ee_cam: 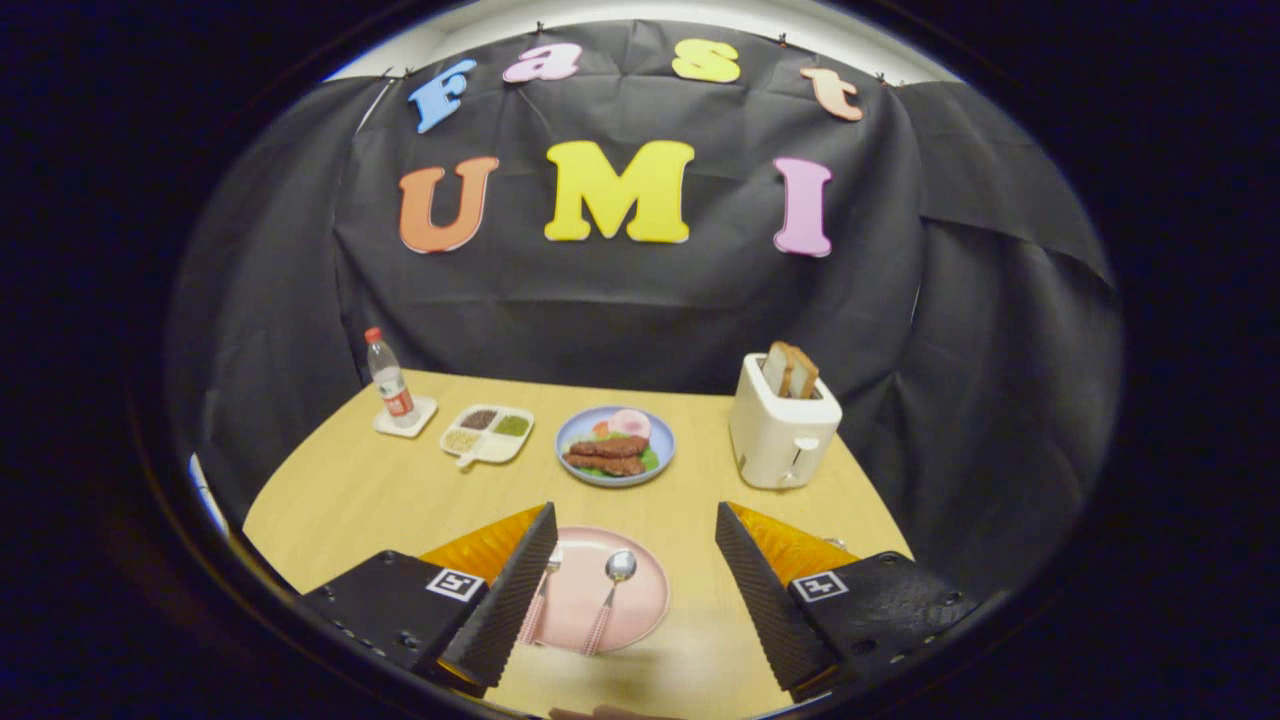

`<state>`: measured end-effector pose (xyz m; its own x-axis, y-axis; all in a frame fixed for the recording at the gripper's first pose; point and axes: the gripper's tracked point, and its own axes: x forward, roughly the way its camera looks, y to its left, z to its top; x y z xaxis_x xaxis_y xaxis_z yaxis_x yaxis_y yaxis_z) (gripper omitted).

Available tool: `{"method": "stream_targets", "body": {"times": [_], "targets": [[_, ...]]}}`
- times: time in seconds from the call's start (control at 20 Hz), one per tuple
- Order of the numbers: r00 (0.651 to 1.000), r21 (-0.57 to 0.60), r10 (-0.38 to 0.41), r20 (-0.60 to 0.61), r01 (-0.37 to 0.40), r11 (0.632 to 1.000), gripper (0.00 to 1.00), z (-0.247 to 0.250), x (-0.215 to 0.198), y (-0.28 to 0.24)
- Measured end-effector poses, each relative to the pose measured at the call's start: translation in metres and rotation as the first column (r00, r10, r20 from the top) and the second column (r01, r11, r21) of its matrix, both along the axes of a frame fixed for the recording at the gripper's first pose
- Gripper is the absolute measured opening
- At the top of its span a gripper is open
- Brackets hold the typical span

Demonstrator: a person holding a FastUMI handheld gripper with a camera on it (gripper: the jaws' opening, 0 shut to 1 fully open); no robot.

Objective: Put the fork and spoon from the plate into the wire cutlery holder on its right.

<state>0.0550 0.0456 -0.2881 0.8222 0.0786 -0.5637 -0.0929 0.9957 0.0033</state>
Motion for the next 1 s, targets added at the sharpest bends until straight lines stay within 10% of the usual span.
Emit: {"method": "stream_targets", "body": {"times": [0.5, 1.0], "targets": [[0.949, -0.037, -0.027, -0.315, 0.016, 0.999, 0.93, -0.149, -0.005, 0.022], [0.871, -0.051, -0.067, -0.486, 0.048, 0.998, 0.35, -0.210, -0.015, 0.034]]}}
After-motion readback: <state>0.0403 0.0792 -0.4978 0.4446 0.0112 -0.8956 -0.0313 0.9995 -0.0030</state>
